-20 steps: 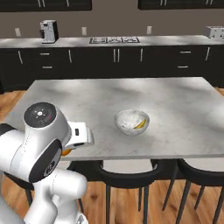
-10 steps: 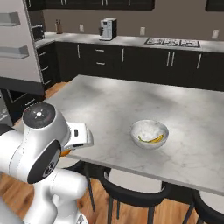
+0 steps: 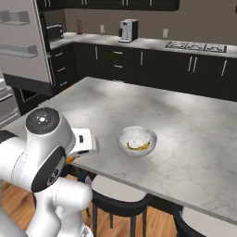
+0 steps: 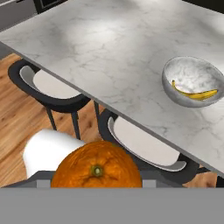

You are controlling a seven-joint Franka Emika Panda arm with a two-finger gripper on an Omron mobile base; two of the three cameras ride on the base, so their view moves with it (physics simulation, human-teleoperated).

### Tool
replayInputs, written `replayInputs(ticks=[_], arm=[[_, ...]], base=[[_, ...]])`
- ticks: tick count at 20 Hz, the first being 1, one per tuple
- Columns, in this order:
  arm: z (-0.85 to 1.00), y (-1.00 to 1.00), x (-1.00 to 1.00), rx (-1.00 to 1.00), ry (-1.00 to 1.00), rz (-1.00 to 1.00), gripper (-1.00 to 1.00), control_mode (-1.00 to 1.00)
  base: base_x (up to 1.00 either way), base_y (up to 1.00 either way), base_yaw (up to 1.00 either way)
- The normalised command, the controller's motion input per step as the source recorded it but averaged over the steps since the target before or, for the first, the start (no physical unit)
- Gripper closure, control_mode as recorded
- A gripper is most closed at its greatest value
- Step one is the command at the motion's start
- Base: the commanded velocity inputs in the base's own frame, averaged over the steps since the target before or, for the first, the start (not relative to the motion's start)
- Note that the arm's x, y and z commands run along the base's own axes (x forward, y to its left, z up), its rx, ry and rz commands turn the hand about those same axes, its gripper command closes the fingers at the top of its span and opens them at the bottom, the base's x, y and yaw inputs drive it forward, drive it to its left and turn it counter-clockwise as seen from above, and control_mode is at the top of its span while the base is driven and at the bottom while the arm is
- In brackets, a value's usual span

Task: Retrieve the banana and tangerine from the fridge and place them into the bowl on the dining table.

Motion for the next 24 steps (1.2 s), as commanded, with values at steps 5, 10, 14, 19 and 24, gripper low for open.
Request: replayInputs(ticks=[5,10,14,19,24], arm=[[0.0,0.0,0.0,0.0,0.0,0.0,1.0,1.0],[0.0,-0.11,0.1,0.0,0.05,-0.02,1.0,-1.0],[0.0,-0.68,0.71,0.04,0.35,-0.21,1.0,-1.0],[0.0,-0.58,0.85,0.01,0.3,-0.26,1.0,-1.0],[-0.09,-0.3,0.92,0.0,0.13,-0.09,1.0,-1.0]], base=[[0.31,-0.4,0.0],[0.2,-0.09,-0.01],[0.0,0.0,0.0],[0.0,0.0,0.0],[0.0,0.0,0.0]])
